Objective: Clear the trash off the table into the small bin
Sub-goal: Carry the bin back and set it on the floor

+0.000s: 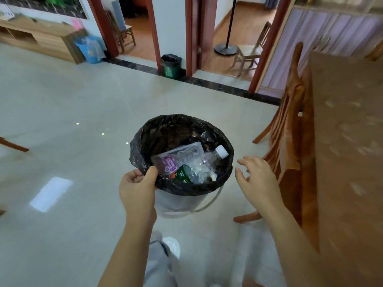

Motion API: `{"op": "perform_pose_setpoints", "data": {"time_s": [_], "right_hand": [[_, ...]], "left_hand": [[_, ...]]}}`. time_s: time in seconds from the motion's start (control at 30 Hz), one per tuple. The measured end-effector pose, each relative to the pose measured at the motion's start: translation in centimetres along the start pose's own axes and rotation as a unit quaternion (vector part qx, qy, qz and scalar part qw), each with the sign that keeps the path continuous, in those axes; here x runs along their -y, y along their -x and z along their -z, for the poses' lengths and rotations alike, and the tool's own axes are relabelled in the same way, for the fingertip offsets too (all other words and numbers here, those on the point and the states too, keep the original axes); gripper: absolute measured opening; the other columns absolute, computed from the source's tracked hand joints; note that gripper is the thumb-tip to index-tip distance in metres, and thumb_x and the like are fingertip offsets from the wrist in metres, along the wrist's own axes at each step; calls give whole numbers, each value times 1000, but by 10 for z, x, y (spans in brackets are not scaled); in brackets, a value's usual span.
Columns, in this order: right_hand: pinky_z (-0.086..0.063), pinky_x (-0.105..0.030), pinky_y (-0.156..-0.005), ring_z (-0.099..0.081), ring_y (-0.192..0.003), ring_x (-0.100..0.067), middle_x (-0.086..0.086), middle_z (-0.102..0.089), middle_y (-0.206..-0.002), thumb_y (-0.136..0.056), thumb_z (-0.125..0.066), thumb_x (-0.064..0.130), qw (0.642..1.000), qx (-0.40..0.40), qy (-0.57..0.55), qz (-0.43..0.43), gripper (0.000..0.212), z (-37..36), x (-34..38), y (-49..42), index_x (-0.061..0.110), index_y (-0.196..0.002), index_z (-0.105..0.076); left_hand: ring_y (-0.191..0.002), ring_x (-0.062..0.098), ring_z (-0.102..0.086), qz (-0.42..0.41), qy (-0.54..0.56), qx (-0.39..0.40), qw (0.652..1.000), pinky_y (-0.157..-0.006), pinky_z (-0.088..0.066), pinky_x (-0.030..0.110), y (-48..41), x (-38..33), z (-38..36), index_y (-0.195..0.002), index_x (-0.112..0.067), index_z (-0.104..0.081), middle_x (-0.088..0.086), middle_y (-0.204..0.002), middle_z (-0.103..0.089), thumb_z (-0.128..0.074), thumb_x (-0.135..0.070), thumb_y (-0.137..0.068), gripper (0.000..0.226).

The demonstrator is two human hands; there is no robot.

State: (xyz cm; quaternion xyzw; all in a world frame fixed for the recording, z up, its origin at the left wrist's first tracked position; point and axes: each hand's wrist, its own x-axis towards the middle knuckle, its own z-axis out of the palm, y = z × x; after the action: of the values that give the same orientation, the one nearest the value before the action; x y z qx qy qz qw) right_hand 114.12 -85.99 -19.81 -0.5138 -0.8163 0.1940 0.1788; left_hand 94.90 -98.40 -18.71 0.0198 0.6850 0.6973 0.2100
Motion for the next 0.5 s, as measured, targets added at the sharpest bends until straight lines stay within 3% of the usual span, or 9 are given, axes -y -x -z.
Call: {"op": "perform_pose_setpoints", "data": {"time_s": [0.1, 0.23, 0.5], "right_hand": [[-45, -44, -92, -50, -108, -27, -11, -58, -118, -85, -54, 20, 999, -11, 0, -30, 26, -22, 23, -39, 9, -108, -60], [-37, -36, -93, -49, -108, -27, -10, -59, -117, -85, -54, 19, 997, -33, 12, -70, 24, -46, 65, -98, 10, -106, -61], [-43, -42, -94, -53, -106, -27, -11, -58, -119, -86, -53, 19, 985, -82, 23, -151, 26, -69, 105, -185, 9, -108, -60]], "left_hand": [[-55, 15, -36, 20, 4, 25, 999, -55, -35, 26, -59, -4, -15, -87, -4, -50, 7, -66, -38, -67, -11, -79, 20], [-55, 14, -38, 19, 1, 73, 997, -59, -38, 27, -139, -26, -36, -98, -5, -50, 2, -64, -42, -67, -8, -78, 27], [-54, 8, -34, -25, -43, 147, 988, -55, -36, 21, -256, -61, -99, -93, -9, -49, -4, -61, -35, -69, -7, -76, 26]]}}
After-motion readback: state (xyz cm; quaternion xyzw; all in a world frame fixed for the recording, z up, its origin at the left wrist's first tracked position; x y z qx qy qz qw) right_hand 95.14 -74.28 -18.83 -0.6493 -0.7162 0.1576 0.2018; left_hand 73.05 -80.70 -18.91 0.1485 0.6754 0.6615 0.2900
